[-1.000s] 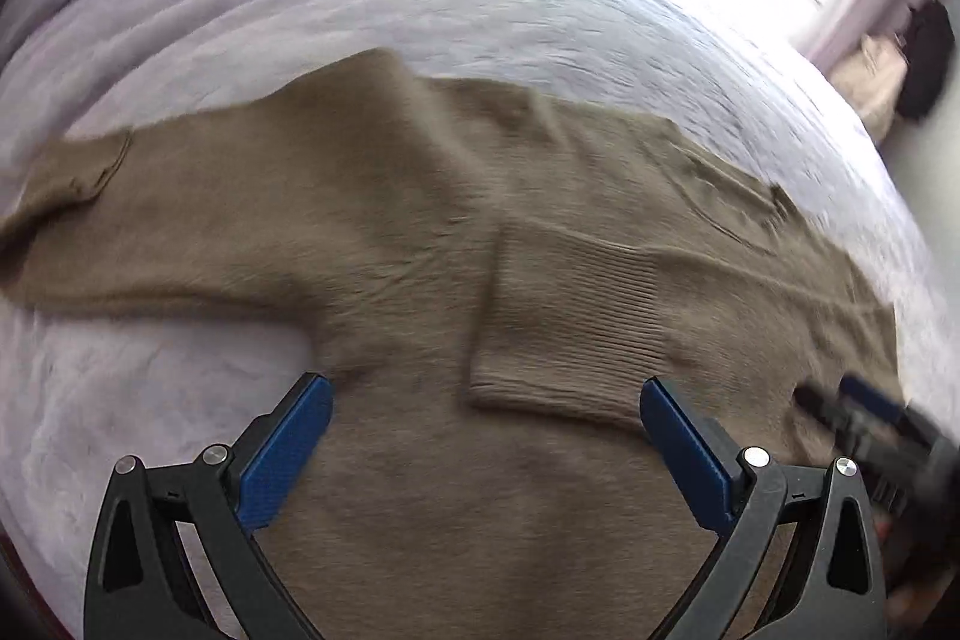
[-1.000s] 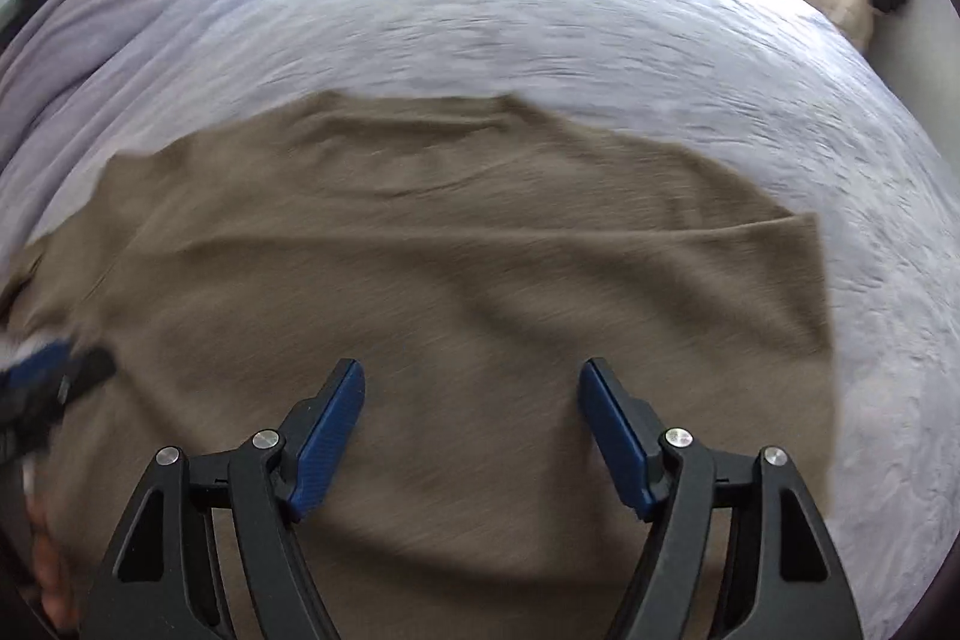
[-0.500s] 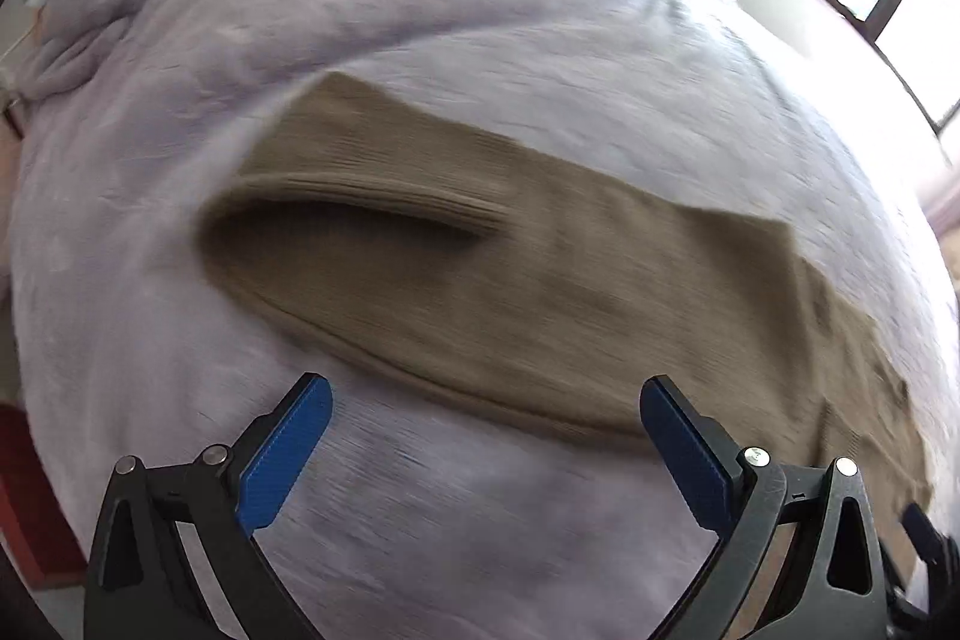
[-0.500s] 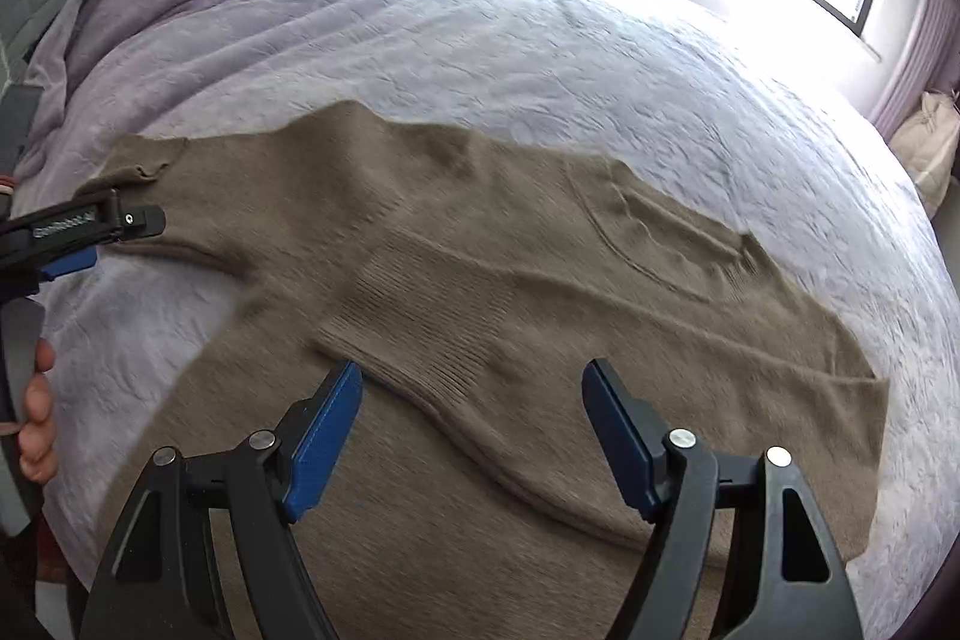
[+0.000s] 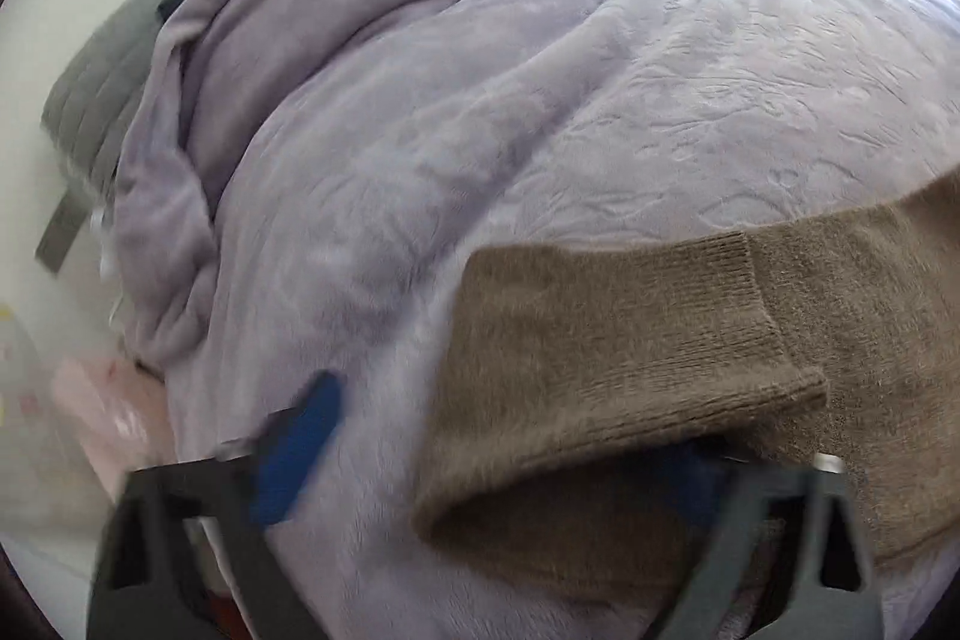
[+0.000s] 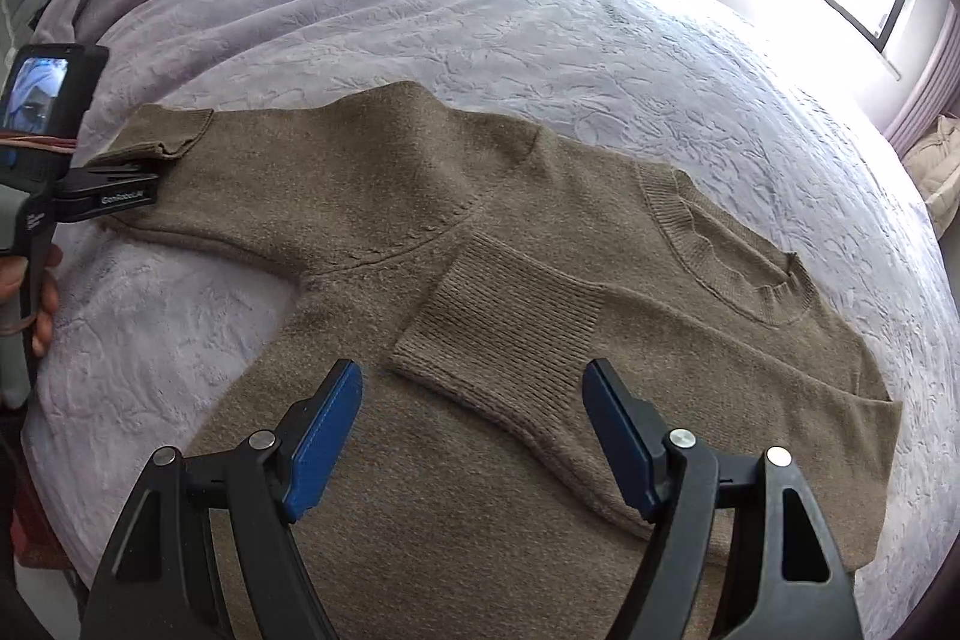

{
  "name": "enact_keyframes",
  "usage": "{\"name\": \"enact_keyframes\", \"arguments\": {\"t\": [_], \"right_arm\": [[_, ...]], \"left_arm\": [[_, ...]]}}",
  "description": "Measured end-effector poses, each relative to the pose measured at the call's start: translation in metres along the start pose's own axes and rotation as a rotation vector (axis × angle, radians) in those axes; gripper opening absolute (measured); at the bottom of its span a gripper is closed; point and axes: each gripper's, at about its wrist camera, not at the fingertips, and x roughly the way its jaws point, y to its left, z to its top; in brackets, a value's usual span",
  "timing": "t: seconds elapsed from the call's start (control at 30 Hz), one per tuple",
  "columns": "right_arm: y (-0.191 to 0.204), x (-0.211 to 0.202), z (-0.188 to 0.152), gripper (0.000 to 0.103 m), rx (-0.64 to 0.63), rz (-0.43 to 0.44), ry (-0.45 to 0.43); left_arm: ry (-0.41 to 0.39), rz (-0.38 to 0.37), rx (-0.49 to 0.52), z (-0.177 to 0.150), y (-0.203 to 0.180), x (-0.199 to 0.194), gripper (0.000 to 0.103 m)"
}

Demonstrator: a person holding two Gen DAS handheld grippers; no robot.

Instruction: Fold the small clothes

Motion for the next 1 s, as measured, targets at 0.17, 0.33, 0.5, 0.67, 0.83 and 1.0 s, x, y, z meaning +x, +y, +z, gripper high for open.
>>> {"name": "enact_keyframes", "arguments": {"t": [0.17,0.33,0.5,0.67,0.83,1.0], "right_arm": [[0.016,0.002,0.019,0.079,-0.038,-0.005,-0.007],[0.028,0.013,0.049,0.079,-0.028,0.023,-0.023],[0.03,0.041,0.086,0.079,0.081,0.097,-0.028],[0.065,0.079,0.114,0.079,0.062,0.089,0.001],[0.138,0.093,0.113,0.079,-0.117,0.152,0.036],[0.166,0.062,0.099,0.079,-0.291,0.089,-0.079]], "left_arm": [[0.016,-0.167,-0.062,0.001,0.032,0.005,0.015],[0.063,-0.493,-0.443,-0.005,0.117,0.02,0.015],[0.096,-0.648,-0.697,-0.028,0.167,0.044,0.015],[0.113,-0.664,-0.744,-0.042,0.177,0.057,0.015],[0.1,-0.661,-0.713,-0.042,0.167,0.056,0.015],[0.145,-0.655,-0.668,-0.039,0.156,0.065,0.015]]}}
